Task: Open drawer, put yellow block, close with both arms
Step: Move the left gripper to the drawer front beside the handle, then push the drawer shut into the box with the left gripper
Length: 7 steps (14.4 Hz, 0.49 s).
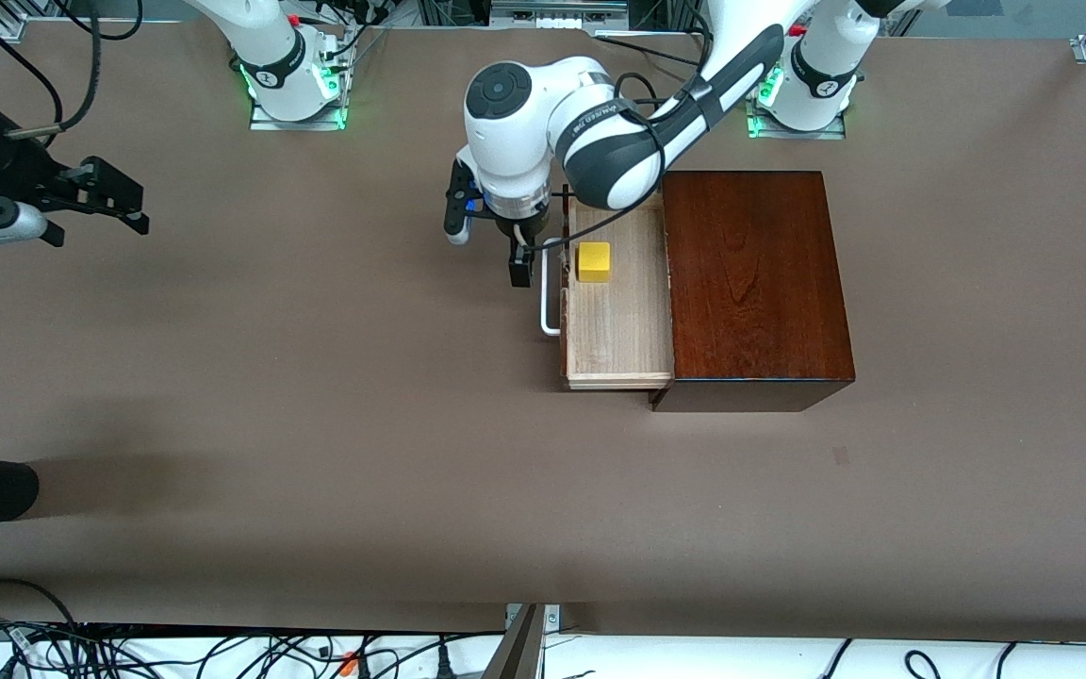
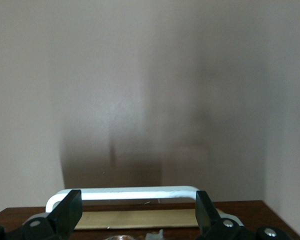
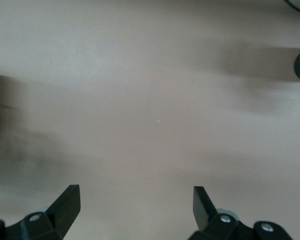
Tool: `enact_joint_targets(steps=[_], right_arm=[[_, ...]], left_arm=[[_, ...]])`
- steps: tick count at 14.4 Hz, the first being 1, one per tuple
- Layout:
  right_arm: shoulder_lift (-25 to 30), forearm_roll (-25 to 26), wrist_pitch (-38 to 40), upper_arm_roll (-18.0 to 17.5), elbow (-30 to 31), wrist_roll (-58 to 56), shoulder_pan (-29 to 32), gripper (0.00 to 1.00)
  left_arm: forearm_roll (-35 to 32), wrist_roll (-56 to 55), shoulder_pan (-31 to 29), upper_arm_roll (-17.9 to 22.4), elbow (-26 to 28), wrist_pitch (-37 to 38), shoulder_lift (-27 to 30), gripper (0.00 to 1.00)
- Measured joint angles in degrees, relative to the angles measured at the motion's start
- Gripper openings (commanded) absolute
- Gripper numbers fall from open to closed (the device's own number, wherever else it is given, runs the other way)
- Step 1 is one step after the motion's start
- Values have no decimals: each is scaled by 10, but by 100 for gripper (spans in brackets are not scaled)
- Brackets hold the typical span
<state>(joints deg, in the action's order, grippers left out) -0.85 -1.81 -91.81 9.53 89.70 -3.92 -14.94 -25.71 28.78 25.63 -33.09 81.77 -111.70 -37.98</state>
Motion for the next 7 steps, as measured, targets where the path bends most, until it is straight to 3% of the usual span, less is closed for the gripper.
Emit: enact_joint_targets(steps=[7], right_arm=[[0, 0, 14, -1, 0, 20, -3, 100]], left_arm=[[-9, 0, 0, 13, 1, 5, -12, 100]])
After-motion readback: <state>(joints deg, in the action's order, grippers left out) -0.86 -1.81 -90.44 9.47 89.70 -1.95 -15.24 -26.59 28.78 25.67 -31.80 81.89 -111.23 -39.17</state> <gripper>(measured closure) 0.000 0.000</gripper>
